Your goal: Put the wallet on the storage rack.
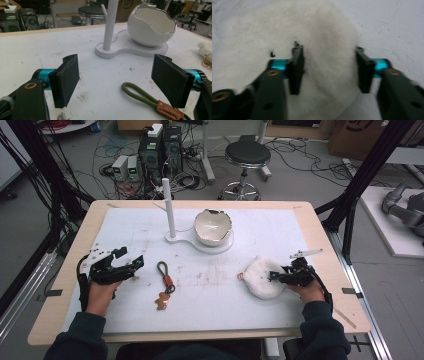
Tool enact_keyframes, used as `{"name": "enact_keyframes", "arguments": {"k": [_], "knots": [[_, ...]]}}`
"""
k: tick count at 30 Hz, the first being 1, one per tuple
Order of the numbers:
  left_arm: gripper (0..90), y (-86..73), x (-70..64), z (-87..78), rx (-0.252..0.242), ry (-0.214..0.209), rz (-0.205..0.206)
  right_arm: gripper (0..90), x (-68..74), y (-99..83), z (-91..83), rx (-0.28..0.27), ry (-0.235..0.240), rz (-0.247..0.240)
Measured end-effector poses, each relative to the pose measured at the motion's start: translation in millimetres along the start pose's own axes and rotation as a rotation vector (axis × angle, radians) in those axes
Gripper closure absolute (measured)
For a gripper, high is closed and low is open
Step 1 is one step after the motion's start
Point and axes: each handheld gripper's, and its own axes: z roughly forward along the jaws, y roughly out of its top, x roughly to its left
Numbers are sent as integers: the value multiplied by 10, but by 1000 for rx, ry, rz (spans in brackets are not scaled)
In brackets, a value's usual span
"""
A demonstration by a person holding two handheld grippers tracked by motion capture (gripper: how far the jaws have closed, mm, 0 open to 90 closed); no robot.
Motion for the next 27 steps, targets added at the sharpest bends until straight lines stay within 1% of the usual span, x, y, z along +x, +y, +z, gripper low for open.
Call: {"name": "enact_keyframes", "arguments": {"k": [1,2,3,4,5,6,7,8,10,11,12,13,15,16,17,18,19,20,21,22,25,26,27], "knots": [[238,8,-26,12,0,-11,3,752,45,35,-52,-4,-49,-20],[245,8,-26,12,0,-11,3,767,68,45,-69,-5,-61,-26],[245,13,-41,19,-1,-22,3,767,68,45,-69,-5,-61,-26],[289,19,-57,25,3,-31,8,782,106,45,-100,-21,-68,-40],[314,39,-82,39,10,-57,13,787,116,45,-125,-37,-66,-35],[326,46,-94,45,10,-67,7,791,120,48,-156,-58,-54,-29],[326,56,-110,58,18,-88,4,793,124,55,-178,-77,-41,-25],[326,57,-121,70,21,-99,3,794,142,69,-211,-108,-30,-33],[322,53,-159,112,31,-121,-2,795,190,101,-239,-153,-24,-37],[320,49,-180,137,37,-136,-9,795,222,123,-245,-178,-11,-44],[316,49,-180,137,37,-136,-9,796,260,149,-244,-200,-6,-53],[316,52,-232,195,44,-163,-8,796,308,186,-235,-221,-1,-68],[312,54,-251,212,45,-171,-7,796,377,235,-221,-255,6,-82],[312,60,-309,254,52,-197,-5,797,419,273,-212,-276,13,-96],[311,62,-335,267,52,-207,-7,797,460,300,-210,-291,17,-100],[310,62,-335,267,52,-207,-7,796,502,324,-209,-310,19,-106],[308,64,-362,280,51,-221,-10,797,546,348,-208,-328,23,-116],[308,67,-409,300,51,-245,-12,797,596,370,-210,-341,28,-117],[307,69,-439,313,50,-257,-14,797,627,390,-207,-357,29,-128],[307,71,-472,327,51,-270,-18,797,676,411,-206,-372,40,-129],[306,81,-582,376,58,-307,-1,797,823,486,-191,-412,63,-153],[306,81,-582,376,58,-307,-1,797,823,486,-191,-412,63,-153],[307,87,-664,414,63,-336,8,797,904,527,-173,-426,73,-164]]}}
